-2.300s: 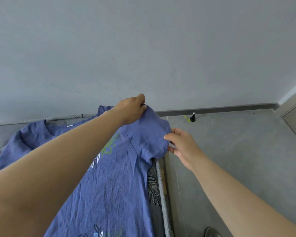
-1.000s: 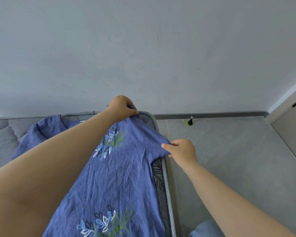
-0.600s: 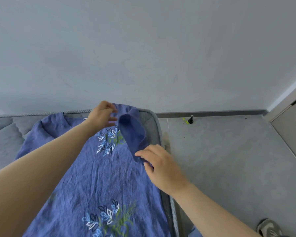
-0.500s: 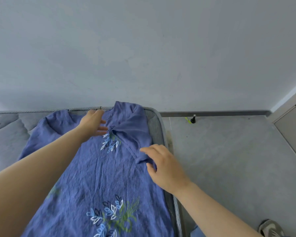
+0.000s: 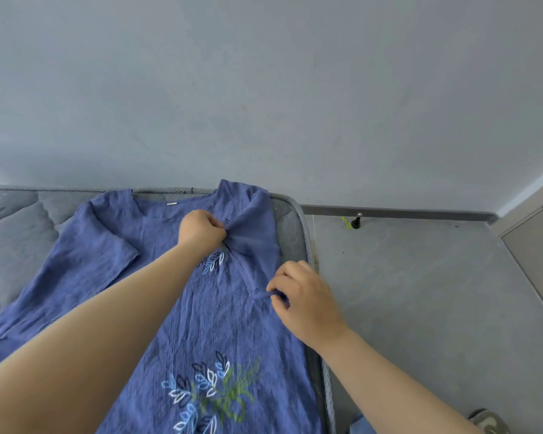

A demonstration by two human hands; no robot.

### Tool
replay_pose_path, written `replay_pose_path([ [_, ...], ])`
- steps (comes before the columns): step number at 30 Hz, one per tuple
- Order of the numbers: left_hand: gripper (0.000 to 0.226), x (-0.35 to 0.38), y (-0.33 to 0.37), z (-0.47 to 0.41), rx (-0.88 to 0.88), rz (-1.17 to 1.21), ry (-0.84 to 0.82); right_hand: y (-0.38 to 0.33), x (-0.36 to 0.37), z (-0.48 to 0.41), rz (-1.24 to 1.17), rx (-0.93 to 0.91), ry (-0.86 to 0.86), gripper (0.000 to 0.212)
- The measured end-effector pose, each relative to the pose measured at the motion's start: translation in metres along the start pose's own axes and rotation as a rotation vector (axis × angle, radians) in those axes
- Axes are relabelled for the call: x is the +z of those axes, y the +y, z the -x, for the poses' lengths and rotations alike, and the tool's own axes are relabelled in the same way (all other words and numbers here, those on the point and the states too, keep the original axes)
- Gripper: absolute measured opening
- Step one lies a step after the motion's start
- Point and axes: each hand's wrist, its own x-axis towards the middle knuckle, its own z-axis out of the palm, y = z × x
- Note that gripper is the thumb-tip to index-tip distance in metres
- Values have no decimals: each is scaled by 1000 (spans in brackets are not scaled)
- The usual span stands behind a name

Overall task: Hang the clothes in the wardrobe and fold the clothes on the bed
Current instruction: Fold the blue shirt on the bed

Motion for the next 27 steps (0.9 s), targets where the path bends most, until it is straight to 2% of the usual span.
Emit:
replay_pose_path([
  [3, 23, -13, -13, -6, 0, -24, 16, 1, 2, 3, 2, -84, -121, 8],
  [5, 33, -23, -25, -8, -4, -18, -4, 2, 3, 0, -44, -12, -85, 8],
  [8, 30, -40, -48, -9, 80, -98, 74, 1, 5, -11, -81, 88, 17, 6],
  [11, 33, -50, -66, -5, 135, -216, 9, 2, 11, -23, -13, 122, -119, 27],
  [13, 34, -47, -71, -1, 143, -214, -48, 0, 13, -29, 44, 104, -221, 31],
  [16, 33, -40, -72, -1, 171, -209, -62, -7, 18, -38, 179, 87, -190, 40],
  [18, 31, -41, -71, -4, 144, -180, -68, -15, 21, -45, 243, 178, -211, 45],
  [22, 27, -40, -72, -8, 109, -147, -95, -27, 29, -49, 108, 290, -172, 13],
  [24, 24, -38, -75, -7, 112, -154, -97, -30, 28, -45, 63, 243, -168, 11],
  [27, 25, -37, -79, -6, 115, -149, -95, -31, 25, -34, 42, 137, -248, 11],
])
